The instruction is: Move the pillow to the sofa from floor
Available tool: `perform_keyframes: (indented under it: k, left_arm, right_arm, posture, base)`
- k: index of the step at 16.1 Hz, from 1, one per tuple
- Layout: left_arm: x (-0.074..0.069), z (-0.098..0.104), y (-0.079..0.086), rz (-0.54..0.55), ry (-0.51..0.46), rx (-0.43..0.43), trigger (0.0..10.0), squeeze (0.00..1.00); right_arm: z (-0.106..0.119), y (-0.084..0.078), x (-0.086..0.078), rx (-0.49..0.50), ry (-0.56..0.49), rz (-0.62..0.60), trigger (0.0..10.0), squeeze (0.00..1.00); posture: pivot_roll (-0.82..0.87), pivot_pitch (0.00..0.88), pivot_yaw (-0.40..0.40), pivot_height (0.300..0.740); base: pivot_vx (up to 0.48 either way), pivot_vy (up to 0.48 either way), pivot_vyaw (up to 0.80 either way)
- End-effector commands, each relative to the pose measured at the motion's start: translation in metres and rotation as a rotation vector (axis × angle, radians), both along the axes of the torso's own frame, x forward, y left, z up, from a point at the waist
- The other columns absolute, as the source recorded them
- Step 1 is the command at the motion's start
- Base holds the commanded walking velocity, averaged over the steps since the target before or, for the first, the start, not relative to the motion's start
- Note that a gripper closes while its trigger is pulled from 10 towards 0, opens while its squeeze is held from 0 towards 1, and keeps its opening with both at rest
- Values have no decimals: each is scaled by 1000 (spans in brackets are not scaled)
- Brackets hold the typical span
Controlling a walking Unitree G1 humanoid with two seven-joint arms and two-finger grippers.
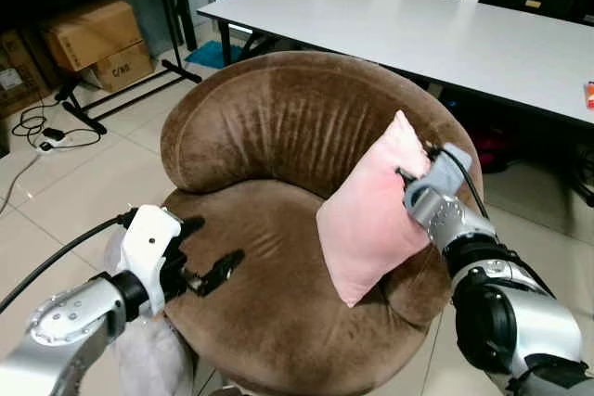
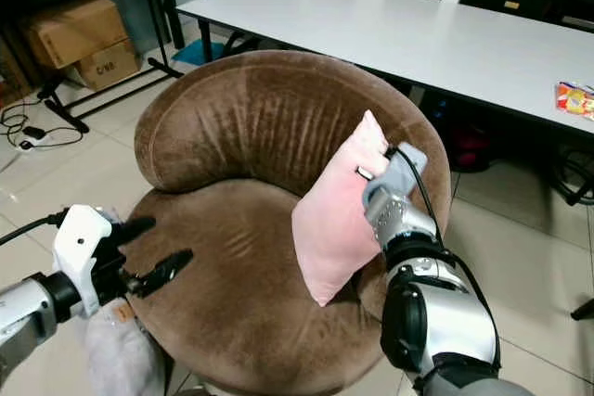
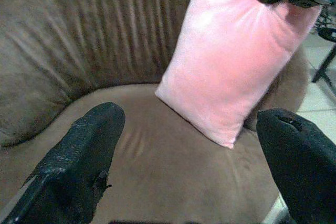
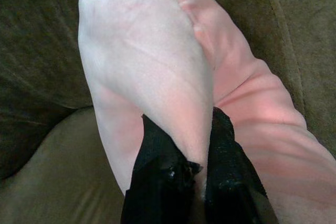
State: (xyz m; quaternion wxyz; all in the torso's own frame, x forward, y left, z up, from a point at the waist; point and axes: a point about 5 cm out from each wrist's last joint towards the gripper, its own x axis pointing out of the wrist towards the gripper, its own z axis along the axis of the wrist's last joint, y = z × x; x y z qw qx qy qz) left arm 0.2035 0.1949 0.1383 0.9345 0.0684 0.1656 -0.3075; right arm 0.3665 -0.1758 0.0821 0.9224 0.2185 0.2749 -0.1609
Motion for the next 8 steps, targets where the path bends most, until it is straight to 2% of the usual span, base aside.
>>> perform_keyframes:
  k: [1, 3, 4, 6, 8]
  left_arm:
    - [-1, 5, 1, -18, 1, 6, 10000, 0]
    - [-2, 6, 1, -29, 13, 1, 10000, 0]
    - [-2, 7, 1, -30, 14, 1, 10000, 0]
    - [-1, 10, 2, -35, 16, -3, 10000, 0]
    - [2, 16, 3, -35, -8, 8, 10000, 0]
  right_arm:
    - [1, -5, 1, -4, -15, -23, 10000, 0]
    - [0, -4, 1, 3, -17, -22, 10000, 0]
    - [1, -5, 2, -14, -27, -17, 10000, 1000]
    - [11, -8, 7, -22, -120, -4, 10000, 1000]
    - [29, -12, 14, 14, -243, -2, 10000, 1000]
  posture:
    - [42, 0, 3, 740]
    - [43, 0, 1, 740]
    - [46, 0, -2, 740]
    - [52, 0, -8, 740]
    - [56, 0, -12, 740]
  base:
    - [0, 0, 0]
    - [0, 0, 0]
    - [0, 0, 0]
    - [0, 0, 0]
    - [0, 0, 0]
